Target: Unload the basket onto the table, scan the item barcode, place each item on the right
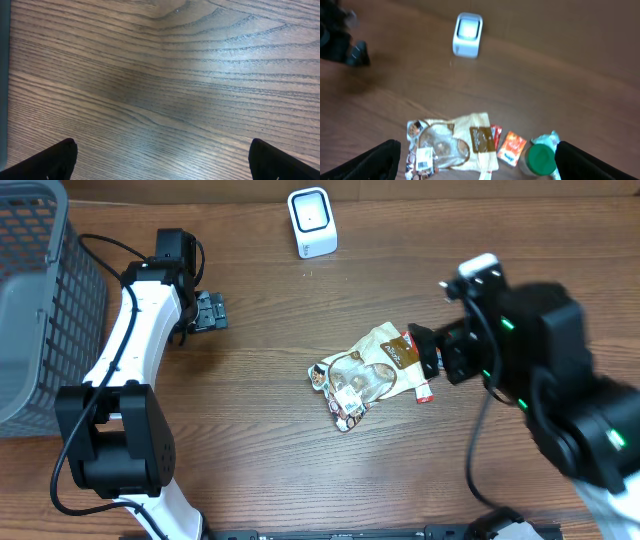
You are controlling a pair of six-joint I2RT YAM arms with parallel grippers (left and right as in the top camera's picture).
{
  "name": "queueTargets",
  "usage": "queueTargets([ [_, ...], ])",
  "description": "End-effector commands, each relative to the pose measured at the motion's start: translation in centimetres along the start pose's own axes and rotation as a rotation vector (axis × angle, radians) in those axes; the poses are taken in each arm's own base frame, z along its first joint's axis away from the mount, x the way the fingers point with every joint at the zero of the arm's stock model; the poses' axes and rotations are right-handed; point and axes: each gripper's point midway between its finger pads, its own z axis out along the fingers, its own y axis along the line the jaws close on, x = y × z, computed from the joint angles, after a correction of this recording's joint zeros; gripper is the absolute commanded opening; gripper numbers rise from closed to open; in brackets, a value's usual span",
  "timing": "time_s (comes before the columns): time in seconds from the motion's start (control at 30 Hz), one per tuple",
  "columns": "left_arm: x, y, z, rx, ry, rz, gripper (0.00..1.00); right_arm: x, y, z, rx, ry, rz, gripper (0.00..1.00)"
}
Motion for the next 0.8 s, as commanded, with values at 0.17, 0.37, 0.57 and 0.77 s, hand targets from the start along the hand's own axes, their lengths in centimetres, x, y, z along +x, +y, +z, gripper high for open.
queueTargets([
  [0.17, -0.4, 0.0, -0.2, -0.006, -0.009, 0.013, 0.99, 0.0, -1.4, -7.1, 0.061, -0.300, -0.042, 1.00],
  [0.37, -0.4, 0.0, -0.2, -0.006, -0.009, 0.014, 1.00, 2.7, -0.9, -7.9, 0.039, -0.537, -0.028, 1.00],
  [0.57, -0.4, 0.0, -0.2, -0.006, -0.009, 0.013, 1.00, 6.4, -2.2, -7.2, 0.080, -0.711, 0.092, 1.00],
  [0.77, -0.4, 0.0, -0.2, -0.006, -0.009, 0.013, 1.00, 7.7, -3.2, -6.0, 0.134, -0.884, 0.101, 1.00],
])
